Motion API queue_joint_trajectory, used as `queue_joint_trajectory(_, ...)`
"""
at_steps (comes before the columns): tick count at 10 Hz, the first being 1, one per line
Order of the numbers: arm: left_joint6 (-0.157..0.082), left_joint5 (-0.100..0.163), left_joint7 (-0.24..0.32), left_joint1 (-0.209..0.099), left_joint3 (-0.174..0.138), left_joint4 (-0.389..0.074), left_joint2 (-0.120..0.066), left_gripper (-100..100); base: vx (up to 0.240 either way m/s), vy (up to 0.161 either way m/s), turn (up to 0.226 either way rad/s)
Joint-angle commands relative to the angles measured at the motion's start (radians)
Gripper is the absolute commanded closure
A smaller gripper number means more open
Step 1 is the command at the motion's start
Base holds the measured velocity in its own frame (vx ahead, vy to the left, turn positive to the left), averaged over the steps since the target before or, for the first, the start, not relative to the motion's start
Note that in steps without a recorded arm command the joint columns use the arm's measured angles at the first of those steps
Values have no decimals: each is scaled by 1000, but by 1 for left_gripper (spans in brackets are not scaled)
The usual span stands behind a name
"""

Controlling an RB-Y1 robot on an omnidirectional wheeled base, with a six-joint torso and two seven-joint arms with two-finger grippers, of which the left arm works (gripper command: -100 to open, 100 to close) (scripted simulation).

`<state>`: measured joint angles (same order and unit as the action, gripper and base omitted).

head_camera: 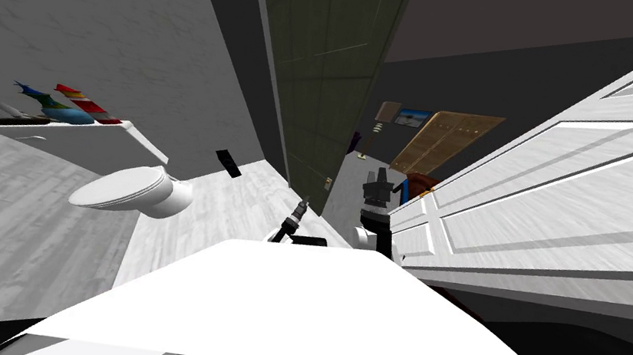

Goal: Push the door open

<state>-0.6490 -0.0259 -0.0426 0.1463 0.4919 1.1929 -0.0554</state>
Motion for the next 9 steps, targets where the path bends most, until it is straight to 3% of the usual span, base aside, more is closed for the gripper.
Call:
queue_joint_trajectory(1, -12, -3, 4, -8, 14, -34, 4, -100, 108, 10, -19)
queue_joint_trajectory(2, -21, -7, 8, -21, 30, -73, 11, -100, 136, 26, -34)
queue_joint_trajectory(5, -31, -11, 11, -33, 46, -112, 18, -100, 84, 18, -17)
queue_joint_trajectory(9, -62, -23, 23, -75, 97, -239, 51, -100, 169, 26, -37)
